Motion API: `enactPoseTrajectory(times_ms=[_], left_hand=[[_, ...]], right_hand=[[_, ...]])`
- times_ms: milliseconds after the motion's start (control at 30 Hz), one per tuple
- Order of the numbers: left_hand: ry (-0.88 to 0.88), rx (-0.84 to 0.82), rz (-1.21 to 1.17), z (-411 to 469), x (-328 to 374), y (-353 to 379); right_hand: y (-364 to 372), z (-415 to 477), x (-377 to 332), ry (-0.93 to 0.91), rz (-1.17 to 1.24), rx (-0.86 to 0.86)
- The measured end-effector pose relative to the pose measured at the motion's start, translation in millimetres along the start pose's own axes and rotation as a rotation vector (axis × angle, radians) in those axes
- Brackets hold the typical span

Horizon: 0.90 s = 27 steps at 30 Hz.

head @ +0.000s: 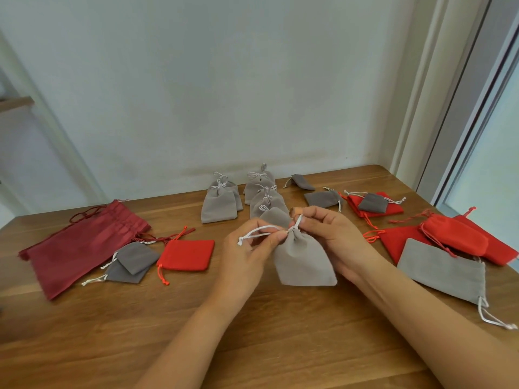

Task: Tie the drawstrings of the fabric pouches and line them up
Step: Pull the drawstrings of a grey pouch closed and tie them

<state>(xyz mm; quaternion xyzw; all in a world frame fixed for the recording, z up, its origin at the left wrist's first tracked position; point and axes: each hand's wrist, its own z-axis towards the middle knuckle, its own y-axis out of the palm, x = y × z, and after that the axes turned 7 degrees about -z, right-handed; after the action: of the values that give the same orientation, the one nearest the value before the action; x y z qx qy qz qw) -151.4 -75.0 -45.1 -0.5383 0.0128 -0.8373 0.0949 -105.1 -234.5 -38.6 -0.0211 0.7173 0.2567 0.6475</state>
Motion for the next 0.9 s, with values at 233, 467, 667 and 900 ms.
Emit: enactPoseTrajectory(times_ms=[233, 467, 667, 900], left_hand=[[-0.054, 0.075, -0.084, 2, -2, 6], [-0.008, 0.131, -0.066, 3, 2, 6], [-0.159, 0.075, -0.26, 4, 2, -2], [-0.152, 0.027, -0.206, 2, 6, 0]], right_hand=[[-2, -4, -1, -0.236, -0.407, -0.007], [-12, 3, 5, -0.522, -1.172, 0.214], [-13, -5, -9, -0.285, -0.562, -0.146], [-15, -5, -11, -0.159, -0.306, -0.372]])
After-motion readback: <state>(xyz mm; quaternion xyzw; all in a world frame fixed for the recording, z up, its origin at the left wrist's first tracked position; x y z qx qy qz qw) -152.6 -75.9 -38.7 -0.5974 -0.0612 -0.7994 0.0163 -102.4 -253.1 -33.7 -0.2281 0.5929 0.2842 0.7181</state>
